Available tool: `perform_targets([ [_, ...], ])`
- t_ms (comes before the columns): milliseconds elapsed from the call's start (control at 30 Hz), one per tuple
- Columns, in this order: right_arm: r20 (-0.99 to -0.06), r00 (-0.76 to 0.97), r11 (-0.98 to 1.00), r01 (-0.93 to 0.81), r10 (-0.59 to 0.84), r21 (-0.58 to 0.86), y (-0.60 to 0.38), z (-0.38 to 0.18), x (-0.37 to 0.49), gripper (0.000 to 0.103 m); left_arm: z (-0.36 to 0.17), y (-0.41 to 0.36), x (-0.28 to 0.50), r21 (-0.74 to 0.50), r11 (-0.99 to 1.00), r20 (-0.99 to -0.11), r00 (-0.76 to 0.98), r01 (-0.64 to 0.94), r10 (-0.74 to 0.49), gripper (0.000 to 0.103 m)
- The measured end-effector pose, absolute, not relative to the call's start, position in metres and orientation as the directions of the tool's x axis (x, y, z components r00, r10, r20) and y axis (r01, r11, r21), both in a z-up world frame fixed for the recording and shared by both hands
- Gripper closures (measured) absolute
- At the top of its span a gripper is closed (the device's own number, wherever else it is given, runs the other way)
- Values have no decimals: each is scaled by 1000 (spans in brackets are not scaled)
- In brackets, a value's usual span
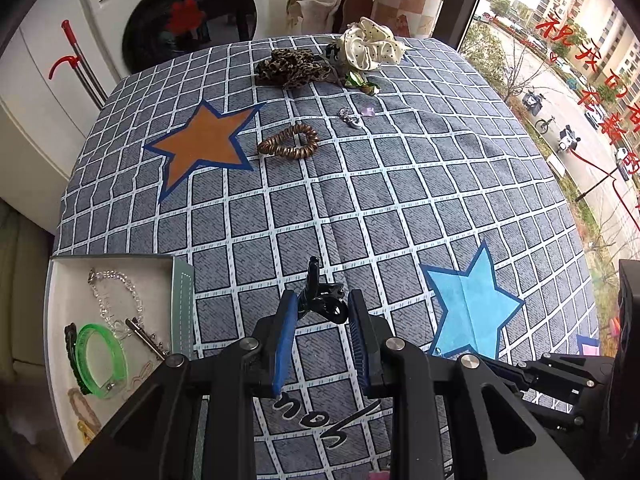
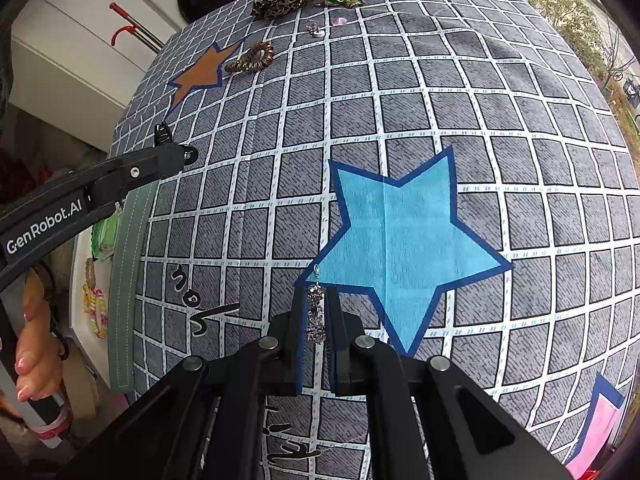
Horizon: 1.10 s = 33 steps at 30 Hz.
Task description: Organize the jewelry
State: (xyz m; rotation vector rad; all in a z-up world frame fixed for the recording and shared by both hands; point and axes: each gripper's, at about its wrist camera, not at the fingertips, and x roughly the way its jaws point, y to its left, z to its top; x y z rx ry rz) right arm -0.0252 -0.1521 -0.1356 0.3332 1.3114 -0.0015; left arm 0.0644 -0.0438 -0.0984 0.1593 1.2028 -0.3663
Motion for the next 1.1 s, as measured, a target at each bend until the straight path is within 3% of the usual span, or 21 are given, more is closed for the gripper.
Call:
perform_targets([
  [100,-949,256,956,178,185,234,-146,-132,-25,94,-96,-25,56,-81,942,-934,305,327,-186,70],
  [133,-949,254,956,175,185,234,-146,-129,-25,94,-95,-19,53,-84,945,-934,305,315,-184,75],
  [167,-950,252,958,171,185,232,-145,-129,-24,94,-96,-13,51,-88,949,-937,299,304,-183,90],
  [567,-954,253,974,112,162,195,-123,-109,-21,94,-96,53,30,-105,978,-942,298,183,-157,90],
  [767,-960,238,973,138,150,186,-127,-112,-24,94,-100,50,25,-80,975,-946,293,208,-140,88],
  [833,-960,237,972,145,147,185,-129,-113,-26,94,-100,39,25,-68,968,-945,296,243,-141,47],
  [867,-960,237,972,149,146,184,-130,-112,-26,94,-98,33,25,-58,966,-938,317,254,-140,6],
  [900,-960,237,971,153,145,185,-132,-112,-27,94,-95,27,24,-46,964,-927,348,261,-138,0],
  [1100,-960,243,964,186,142,190,-145,-111,-30,94,-110,-11,36,-7,941,-933,337,338,-128,0],
])
